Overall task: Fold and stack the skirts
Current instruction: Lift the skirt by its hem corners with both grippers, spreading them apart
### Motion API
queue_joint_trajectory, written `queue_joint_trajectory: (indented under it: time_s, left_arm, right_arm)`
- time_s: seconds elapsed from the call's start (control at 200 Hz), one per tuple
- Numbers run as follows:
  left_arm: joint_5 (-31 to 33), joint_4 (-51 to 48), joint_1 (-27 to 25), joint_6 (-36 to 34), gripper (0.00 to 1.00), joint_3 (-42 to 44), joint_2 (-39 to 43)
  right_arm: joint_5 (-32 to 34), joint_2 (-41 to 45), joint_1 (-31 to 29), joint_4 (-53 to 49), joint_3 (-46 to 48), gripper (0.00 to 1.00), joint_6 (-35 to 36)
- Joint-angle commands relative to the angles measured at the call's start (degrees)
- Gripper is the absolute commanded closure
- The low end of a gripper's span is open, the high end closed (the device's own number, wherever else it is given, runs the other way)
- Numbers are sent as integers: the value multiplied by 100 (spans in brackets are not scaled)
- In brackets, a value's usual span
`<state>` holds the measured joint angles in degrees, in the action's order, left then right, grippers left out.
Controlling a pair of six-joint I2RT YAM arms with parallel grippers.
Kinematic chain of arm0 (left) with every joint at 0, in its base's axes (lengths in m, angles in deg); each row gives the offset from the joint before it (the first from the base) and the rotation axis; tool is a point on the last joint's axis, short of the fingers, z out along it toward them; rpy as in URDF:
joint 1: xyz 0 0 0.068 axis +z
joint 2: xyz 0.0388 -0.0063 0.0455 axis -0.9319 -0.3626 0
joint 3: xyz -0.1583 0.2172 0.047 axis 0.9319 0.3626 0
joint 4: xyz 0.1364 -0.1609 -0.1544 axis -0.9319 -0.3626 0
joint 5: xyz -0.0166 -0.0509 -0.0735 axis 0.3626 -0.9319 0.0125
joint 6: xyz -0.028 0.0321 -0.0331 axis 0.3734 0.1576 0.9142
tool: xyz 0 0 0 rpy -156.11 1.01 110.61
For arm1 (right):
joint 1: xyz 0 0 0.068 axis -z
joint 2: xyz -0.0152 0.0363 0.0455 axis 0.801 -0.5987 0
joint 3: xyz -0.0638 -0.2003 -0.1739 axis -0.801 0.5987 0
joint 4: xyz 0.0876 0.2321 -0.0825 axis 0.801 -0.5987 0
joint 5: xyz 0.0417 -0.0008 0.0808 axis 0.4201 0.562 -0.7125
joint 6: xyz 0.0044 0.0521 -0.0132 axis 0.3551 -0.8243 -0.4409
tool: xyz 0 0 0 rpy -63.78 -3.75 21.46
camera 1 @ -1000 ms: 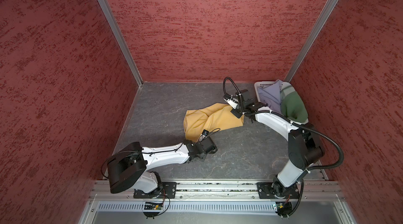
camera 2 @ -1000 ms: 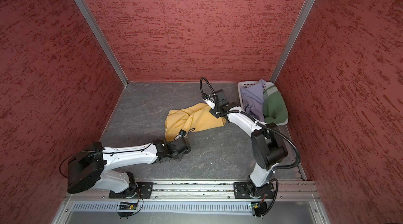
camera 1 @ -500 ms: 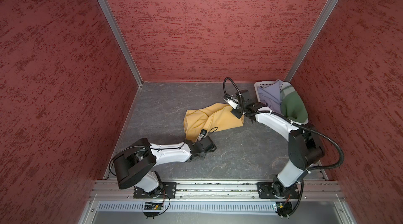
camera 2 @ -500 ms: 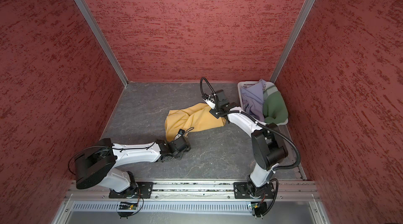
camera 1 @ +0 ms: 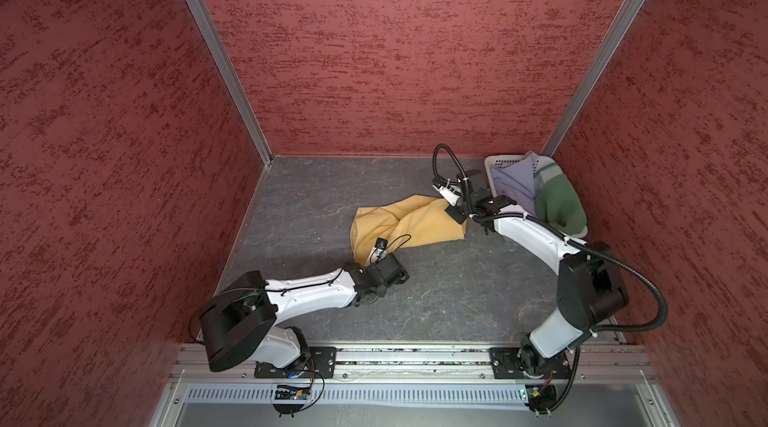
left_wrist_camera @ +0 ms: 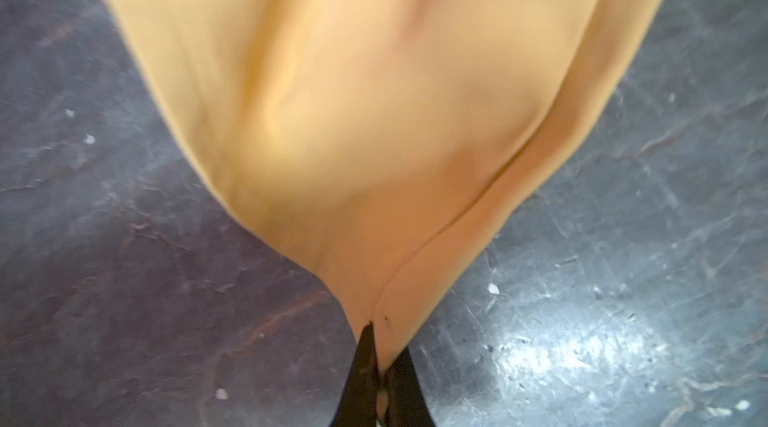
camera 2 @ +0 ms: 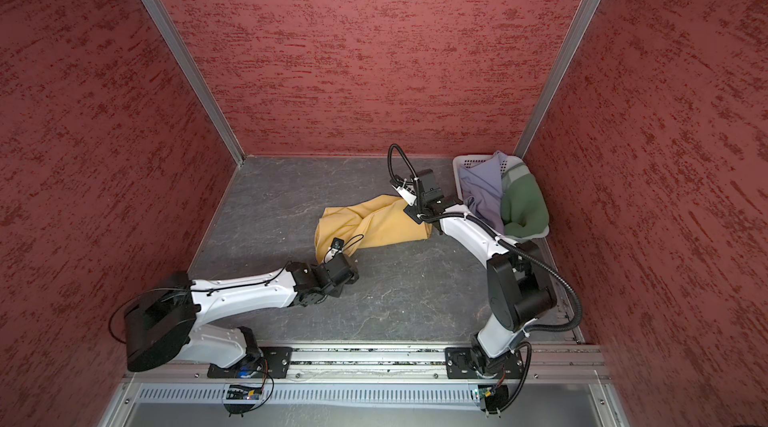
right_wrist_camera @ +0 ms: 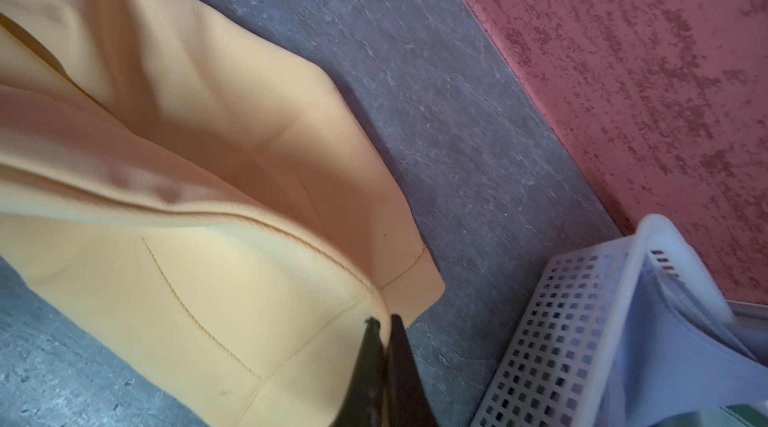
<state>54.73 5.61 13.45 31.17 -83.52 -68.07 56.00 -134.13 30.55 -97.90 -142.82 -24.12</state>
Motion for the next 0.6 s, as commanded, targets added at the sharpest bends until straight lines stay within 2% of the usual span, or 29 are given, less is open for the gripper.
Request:
queue_joint_trajectory:
  time_s: [0.0, 0.12, 0.291, 0.596]
  left_arm:
    - [557, -612, 356, -53, 100, -395, 638]
    - [563, -752, 921, -637, 100, -770, 1283]
    - [184, -580, 1810, -1527, 100, -1479, 1804]
    - [-489, -410, 3022, -2531, 100, -2935, 1386]
  right_arm:
    - [-305, 514, 144, 270, 121, 100, 62]
    - [-436, 904, 210, 326, 189, 100, 58]
    - [-635, 1412, 228, 292, 123, 100, -93]
    - [-854, 2004, 229, 265, -126, 100, -297]
